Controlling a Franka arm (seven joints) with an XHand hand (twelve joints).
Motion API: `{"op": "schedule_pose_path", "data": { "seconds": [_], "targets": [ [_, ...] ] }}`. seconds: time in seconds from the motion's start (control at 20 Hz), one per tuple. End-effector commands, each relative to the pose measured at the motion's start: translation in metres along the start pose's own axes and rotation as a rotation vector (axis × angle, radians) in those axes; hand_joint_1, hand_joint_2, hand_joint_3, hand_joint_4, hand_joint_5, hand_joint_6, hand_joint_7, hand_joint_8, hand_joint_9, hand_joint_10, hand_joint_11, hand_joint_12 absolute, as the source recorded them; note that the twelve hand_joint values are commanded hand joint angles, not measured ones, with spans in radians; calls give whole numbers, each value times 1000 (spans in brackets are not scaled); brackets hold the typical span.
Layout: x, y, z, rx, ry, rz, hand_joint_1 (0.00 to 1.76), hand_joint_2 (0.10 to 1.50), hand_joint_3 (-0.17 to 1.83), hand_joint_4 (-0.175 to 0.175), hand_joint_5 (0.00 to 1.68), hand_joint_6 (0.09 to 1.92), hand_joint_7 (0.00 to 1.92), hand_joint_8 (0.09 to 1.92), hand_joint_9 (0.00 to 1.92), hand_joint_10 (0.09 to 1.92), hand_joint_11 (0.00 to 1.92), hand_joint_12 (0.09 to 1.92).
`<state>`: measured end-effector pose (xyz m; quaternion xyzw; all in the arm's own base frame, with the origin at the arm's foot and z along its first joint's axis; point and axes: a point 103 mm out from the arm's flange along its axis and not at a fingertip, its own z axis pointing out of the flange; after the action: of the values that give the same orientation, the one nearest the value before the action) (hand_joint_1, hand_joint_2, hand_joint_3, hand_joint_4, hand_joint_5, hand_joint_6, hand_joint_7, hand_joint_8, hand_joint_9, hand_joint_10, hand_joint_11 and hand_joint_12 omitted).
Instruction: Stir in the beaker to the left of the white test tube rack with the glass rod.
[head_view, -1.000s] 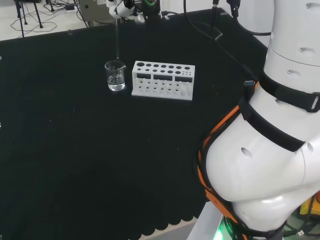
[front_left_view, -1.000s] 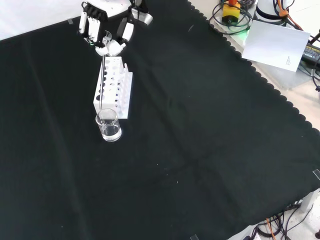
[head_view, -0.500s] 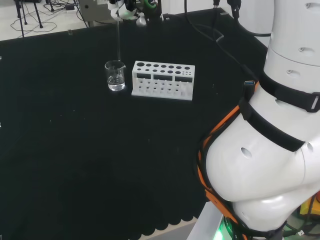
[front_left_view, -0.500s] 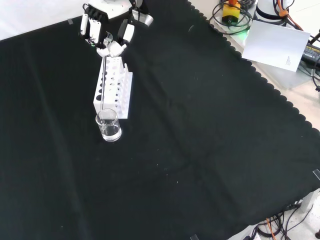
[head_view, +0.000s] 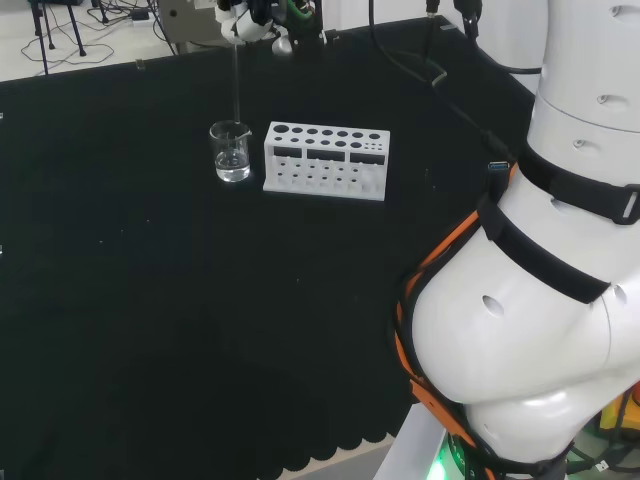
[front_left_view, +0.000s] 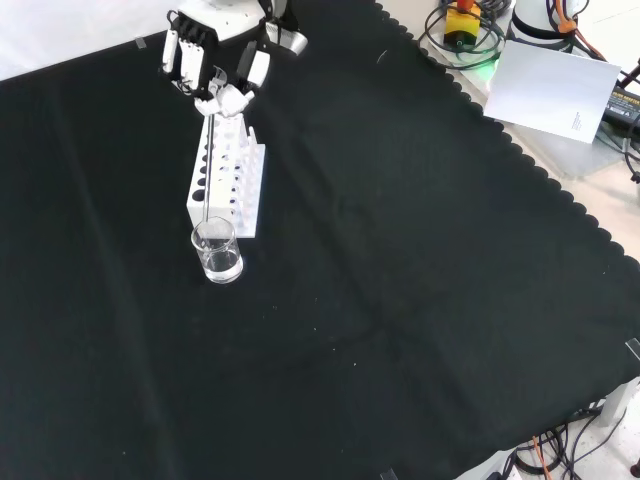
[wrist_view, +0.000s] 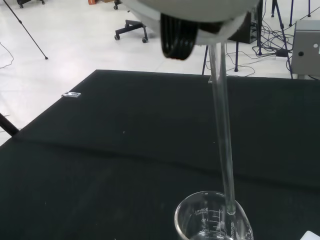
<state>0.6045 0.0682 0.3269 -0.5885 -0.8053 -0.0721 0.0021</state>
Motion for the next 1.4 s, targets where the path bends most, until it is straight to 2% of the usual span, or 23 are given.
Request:
{"op": "schedule_pose_path", "data": {
  "seconds": [0.05, 0.15, 0.3, 0.45, 0.65, 0.75, 0.85, 1.0, 1.1, 1.4],
  "targets": [
    [2, 1, 6, -2, 2, -2, 1273, 672, 679, -175, 1233, 554, 1315, 1045, 1689, 818, 1085, 901],
    [2, 2, 8, 3, 4, 0, 1233, 552, 845, -175, 1301, 652, 1501, 930, 1717, 786, 1100, 905],
    [3, 3, 11, 15, 7, 2, 1219, 502, 923, -175, 1319, 708, 1573, 877, 1730, 768, 1106, 907],
    [3, 9, 19, 38, 7, 6, 1288, 689, 679, -175, 1191, 577, 1260, 1060, 1699, 788, 1083, 896],
    [-1, 18, 38, 39, 11, 6, 1302, 737, 613, -175, 1162, 546, 1190, 1101, 1689, 800, 1077, 894],
    [-3, 18, 41, 34, 14, 5, 1248, 599, 779, -175, 1276, 612, 1428, 983, 1710, 790, 1096, 902],
    [-4, 17, 45, 37, 15, 3, 1225, 522, 891, -175, 1312, 683, 1542, 902, 1727, 772, 1105, 905],
    [-4, 16, 53, 50, 18, -4, 1218, 497, 930, -175, 1321, 712, 1578, 873, 1732, 765, 1108, 906],
    [-14, 17, 63, 51, 31, -7, 1217, 495, 934, -175, 1321, 716, 1582, 870, 1733, 764, 1109, 906],
    [-12, 18, 63, 51, 19, -4, 1216, 495, 936, -175, 1319, 721, 1583, 867, 1734, 762, 1109, 906]
  ]
}}
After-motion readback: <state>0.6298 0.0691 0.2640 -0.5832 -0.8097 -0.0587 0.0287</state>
